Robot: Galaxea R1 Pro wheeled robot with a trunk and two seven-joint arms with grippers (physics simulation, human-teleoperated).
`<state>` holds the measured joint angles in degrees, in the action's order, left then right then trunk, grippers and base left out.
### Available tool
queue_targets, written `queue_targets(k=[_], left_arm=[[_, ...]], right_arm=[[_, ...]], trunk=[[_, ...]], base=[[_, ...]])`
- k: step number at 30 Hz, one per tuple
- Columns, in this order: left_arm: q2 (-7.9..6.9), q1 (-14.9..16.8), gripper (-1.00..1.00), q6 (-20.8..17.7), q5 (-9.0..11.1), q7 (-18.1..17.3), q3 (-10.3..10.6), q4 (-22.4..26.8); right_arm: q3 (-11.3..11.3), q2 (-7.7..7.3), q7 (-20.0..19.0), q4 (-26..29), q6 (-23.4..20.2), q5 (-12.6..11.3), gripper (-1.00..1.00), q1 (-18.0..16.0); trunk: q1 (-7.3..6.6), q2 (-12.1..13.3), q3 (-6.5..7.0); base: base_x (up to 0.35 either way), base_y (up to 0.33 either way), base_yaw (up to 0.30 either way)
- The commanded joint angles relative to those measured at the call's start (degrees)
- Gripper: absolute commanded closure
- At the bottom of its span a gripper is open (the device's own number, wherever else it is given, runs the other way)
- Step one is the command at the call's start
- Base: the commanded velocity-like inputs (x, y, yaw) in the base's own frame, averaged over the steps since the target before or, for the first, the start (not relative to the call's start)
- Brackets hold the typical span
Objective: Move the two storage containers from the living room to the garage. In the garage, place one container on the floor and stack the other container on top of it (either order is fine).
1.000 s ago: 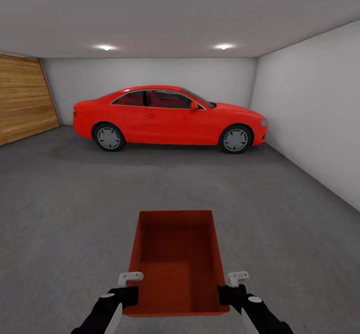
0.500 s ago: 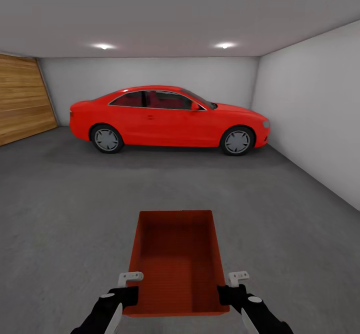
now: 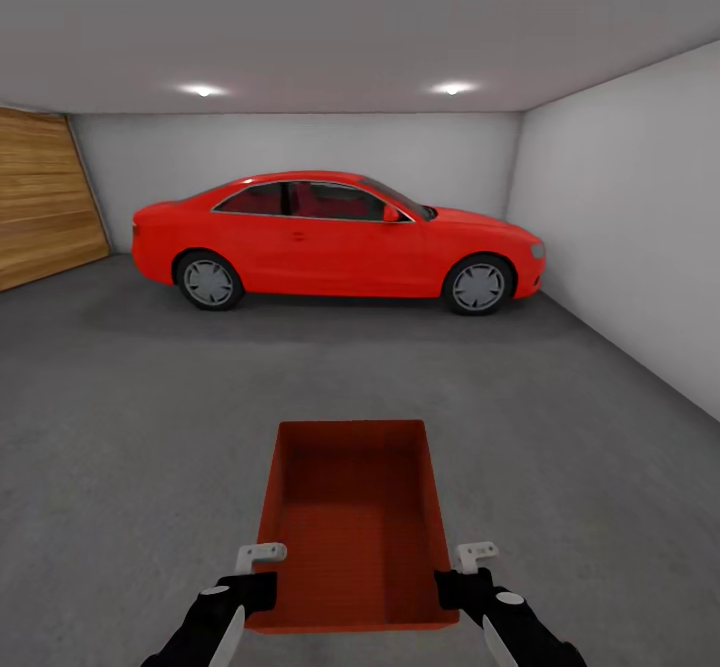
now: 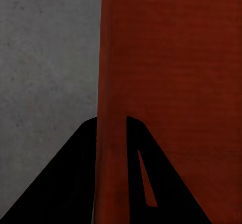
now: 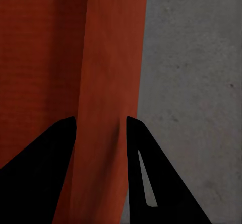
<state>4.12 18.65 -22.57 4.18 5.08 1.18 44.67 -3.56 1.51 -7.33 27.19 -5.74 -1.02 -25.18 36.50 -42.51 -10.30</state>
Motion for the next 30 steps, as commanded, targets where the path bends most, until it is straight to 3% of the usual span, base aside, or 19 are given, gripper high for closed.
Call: queue_targets(k=[1, 6, 21, 30], left_arm=[[-0.07, 0.0, 1.0, -0.5, -0.9, 1.2, 0.0, 0.0], [-0.06, 0.0, 1.0, -0.5, -0.9, 1.2, 0.0, 0.0], [-0.02, 0.0, 1.0, -0.5, -0.9, 1.2, 0.0, 0.0], [-0.08, 0.0, 1.0, -0.5, -0.9, 1.2, 0.0, 0.0]], right_arm=[[-0.4, -0.02, -1.5, 1.4, 0.7, -0.8, 1.0, 0.0], [-0.4, -0.02, -1.6, 1.4, 0.7, -0.8, 1.0, 0.0], [-0.4, -0.02, -1.6, 1.4, 0.7, -0.8, 1.0, 0.0], [-0.4, -0.01, -1.6, 1.4, 0.7, -0.8, 1.0, 0.0]], trunk=[[0.05, -0.1, -0.09], [0.05, -0.1, -0.09], [0.05, -0.1, -0.09], [0.05, -0.1, -0.09]], base=[[0.316, 0.0, 0.0], [0.147, 0.0, -0.088], [0.012, 0.0, -0.268], [0.28, 0.0, -0.277]])
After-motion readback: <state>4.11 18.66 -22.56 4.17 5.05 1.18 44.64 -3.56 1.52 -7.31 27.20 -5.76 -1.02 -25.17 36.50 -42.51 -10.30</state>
